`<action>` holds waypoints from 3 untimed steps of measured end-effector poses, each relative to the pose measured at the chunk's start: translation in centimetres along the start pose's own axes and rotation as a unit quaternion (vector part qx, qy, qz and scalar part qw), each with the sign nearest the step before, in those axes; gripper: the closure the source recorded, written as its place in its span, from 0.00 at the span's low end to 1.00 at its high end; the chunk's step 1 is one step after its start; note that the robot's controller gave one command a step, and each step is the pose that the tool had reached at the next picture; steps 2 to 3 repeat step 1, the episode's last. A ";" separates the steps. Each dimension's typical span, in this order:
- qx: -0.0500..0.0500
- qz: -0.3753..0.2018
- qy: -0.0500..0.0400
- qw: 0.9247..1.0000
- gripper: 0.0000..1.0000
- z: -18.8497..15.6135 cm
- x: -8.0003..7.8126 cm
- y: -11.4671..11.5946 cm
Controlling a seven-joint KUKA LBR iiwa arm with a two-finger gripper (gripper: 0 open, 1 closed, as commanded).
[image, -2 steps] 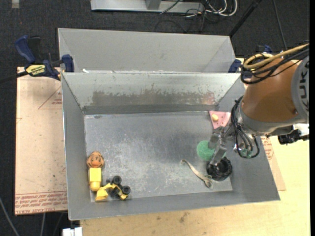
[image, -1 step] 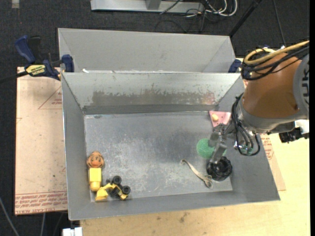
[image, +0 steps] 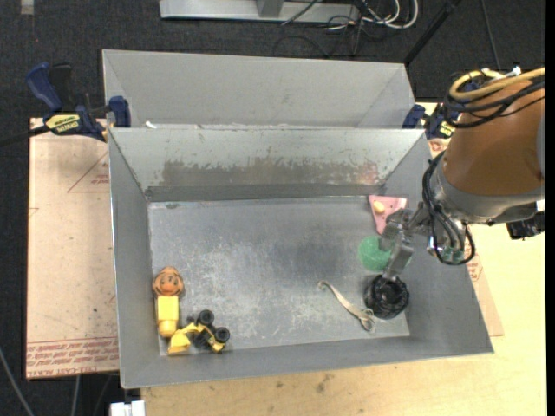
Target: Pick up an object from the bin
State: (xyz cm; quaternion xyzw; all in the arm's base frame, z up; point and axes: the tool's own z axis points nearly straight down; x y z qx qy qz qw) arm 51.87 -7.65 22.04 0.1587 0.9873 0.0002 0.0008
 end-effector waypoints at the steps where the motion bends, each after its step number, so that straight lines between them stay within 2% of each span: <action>1: 0.000 0.013 0.002 1.000 1.00 -5.3 -1.2 -1.3; 3: 0.000 0.013 0.002 1.000 1.00 -5.3 -1.2 -1.3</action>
Offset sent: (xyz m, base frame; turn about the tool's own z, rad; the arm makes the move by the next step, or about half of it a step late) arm 0.0193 -0.0196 -0.1215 -0.0465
